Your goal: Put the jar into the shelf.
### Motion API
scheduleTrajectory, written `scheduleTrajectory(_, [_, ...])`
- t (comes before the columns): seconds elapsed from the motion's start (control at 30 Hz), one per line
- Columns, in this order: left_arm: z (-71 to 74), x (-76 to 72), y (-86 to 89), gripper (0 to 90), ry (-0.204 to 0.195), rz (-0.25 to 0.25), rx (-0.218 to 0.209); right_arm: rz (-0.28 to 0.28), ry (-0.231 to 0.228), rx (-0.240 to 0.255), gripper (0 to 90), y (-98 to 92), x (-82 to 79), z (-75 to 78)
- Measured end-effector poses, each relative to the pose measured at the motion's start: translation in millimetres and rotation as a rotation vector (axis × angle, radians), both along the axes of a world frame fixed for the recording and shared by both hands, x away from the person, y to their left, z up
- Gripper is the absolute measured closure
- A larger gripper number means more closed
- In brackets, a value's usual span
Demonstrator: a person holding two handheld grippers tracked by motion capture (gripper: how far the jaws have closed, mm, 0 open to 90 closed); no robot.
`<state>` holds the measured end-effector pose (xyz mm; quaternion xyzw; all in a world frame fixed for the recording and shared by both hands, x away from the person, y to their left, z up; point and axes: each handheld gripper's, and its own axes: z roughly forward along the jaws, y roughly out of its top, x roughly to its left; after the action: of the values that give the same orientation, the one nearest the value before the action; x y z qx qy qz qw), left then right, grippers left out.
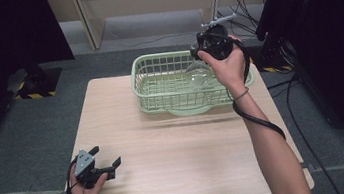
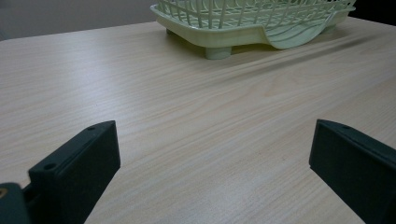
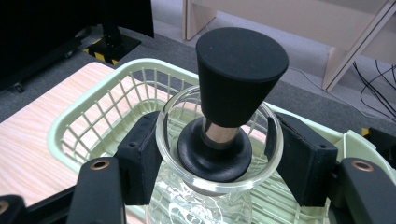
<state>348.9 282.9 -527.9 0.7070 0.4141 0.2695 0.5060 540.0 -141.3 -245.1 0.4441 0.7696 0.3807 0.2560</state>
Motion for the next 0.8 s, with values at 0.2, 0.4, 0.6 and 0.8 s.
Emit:
scheduleTrajectory(0.2, [0.0, 0.0, 0.0, 1.5, 0.0, -0.001, 0.0, -0.012, 0.023, -0.007, 37.2, 5.0, 15.0, -5.0])
scheduleTrajectory(0.4, [0.0, 0.0, 0.0, 1.5, -0.001, -0.002, 0.0, -0.026, 0.038, -0.005, 37.2, 9.3, 26.5, -8.7])
scheduleTrajectory(0.6, [0.0, -0.1, 0.0, 1.5, -0.002, -0.002, -0.001, -0.04, 0.058, -0.008, 37.2, 11.7, 36.7, -15.4])
scheduleTrajectory(0.8, [0.0, -0.1, 0.1, 1.5, -0.002, -0.002, -0.001, -0.062, 0.097, -0.013, 37.2, 12.3, 48.8, -28.7])
